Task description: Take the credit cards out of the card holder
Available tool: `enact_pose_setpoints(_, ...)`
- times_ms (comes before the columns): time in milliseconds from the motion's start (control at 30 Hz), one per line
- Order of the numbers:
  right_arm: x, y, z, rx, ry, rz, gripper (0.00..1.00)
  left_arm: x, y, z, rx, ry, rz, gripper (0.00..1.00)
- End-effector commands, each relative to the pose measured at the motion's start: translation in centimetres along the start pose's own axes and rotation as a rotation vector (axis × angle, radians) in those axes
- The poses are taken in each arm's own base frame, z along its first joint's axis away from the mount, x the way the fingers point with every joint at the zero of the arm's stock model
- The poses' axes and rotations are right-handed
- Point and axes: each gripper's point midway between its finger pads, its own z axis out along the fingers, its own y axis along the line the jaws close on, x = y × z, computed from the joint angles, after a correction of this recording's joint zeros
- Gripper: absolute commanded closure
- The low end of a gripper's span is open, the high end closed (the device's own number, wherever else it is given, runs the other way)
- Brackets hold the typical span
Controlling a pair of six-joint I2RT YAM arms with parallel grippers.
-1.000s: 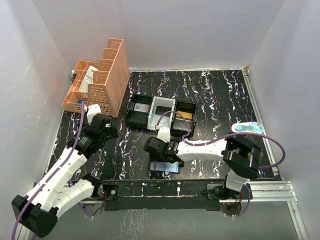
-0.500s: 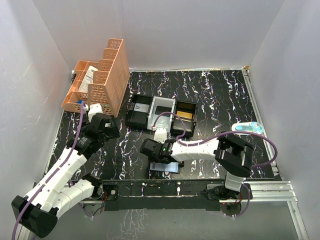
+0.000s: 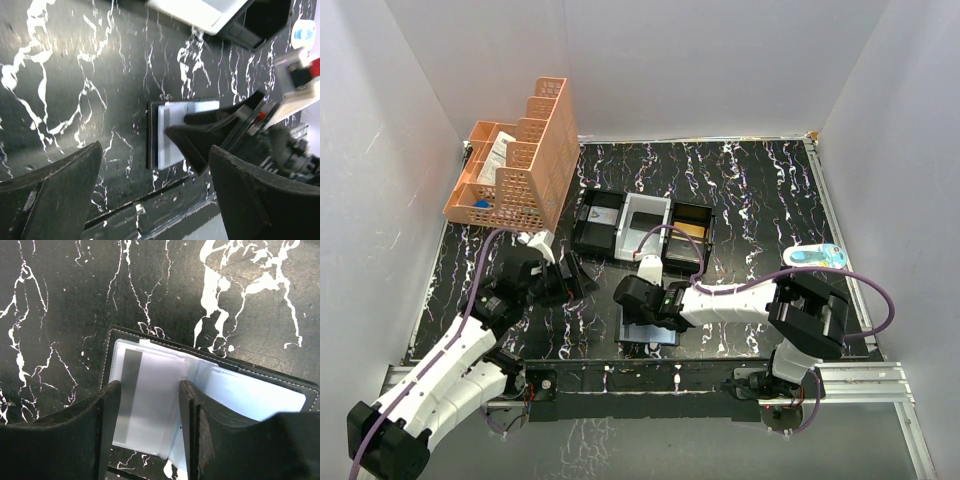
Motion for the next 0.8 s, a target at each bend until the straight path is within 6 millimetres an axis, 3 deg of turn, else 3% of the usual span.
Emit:
enact_pose_setpoints(0, 0.5, 1.2, -0.3, -0.061, 0.027, 0.003, 0.5, 2.6, -1.2, 0.1, 0.113, 0.061, -0.104, 0.16)
enact_pose_setpoints(233, 0.3, 0.3, 0.0, 0.019, 0.027, -0.005, 0.43, 5.9, -0.8, 1.7, 0.1, 0.135, -0.144, 0.36)
enact_pose_setpoints(367, 0.5, 0.1, 0.4, 0.049, 0.038, 0.001, 0.41, 8.2, 0.4, 3.0, -0.018, 0.177, -0.117, 0.47)
enact_pose_setpoints(767, 0.9, -1.5, 1.1, 0.181, 0.024, -0.025, 0.38, 11.8, 1.8, 5.3, -0.114, 0.208, -0.118, 0.58)
